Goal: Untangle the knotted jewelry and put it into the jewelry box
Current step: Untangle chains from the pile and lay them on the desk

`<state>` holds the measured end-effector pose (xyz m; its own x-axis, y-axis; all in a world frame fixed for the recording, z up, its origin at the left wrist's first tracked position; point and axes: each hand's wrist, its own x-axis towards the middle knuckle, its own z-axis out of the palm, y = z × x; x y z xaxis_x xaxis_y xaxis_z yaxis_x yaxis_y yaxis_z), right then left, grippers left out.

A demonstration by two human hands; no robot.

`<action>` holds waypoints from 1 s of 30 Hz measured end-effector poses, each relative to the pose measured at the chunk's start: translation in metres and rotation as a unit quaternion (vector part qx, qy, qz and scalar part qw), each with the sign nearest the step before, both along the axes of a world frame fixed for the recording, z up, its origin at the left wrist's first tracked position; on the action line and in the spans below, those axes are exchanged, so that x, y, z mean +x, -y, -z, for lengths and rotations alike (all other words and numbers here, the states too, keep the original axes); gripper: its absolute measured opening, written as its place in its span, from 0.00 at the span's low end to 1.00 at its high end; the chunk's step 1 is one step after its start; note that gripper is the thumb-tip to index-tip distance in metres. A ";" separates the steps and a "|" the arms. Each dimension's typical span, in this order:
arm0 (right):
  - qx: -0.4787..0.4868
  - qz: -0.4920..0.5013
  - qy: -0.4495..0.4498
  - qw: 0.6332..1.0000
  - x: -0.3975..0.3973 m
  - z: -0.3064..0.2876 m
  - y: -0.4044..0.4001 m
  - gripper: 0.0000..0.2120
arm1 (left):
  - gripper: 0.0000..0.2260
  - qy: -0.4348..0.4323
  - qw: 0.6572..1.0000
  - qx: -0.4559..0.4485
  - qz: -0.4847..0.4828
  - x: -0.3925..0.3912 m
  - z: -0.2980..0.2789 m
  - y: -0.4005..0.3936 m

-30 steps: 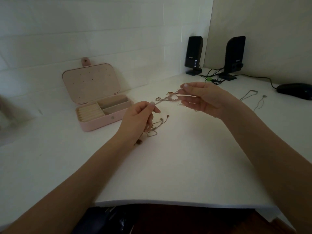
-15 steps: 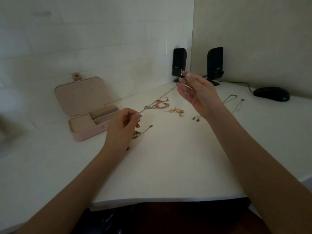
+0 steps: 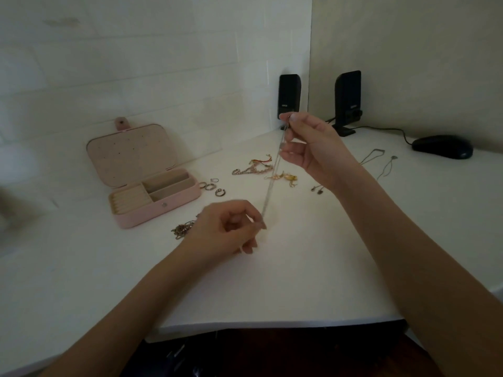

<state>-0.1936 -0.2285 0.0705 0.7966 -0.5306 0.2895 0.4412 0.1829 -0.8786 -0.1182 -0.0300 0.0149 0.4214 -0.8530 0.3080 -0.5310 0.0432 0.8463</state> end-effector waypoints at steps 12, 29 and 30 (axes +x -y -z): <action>-0.092 -0.078 -0.114 0.986 -0.018 0.011 -0.005 0.07 | 0.08 0.093 0.992 0.047 -0.073 0.014 0.013 -0.018; -0.148 -0.090 -0.150 0.973 -0.051 0.026 -0.025 0.07 | 0.07 -0.184 0.982 -0.038 0.014 -0.024 -0.009 0.031; -0.156 -0.076 -0.156 0.972 -0.054 0.027 -0.024 0.07 | 0.08 -0.195 0.980 -0.037 0.017 -0.024 -0.008 0.034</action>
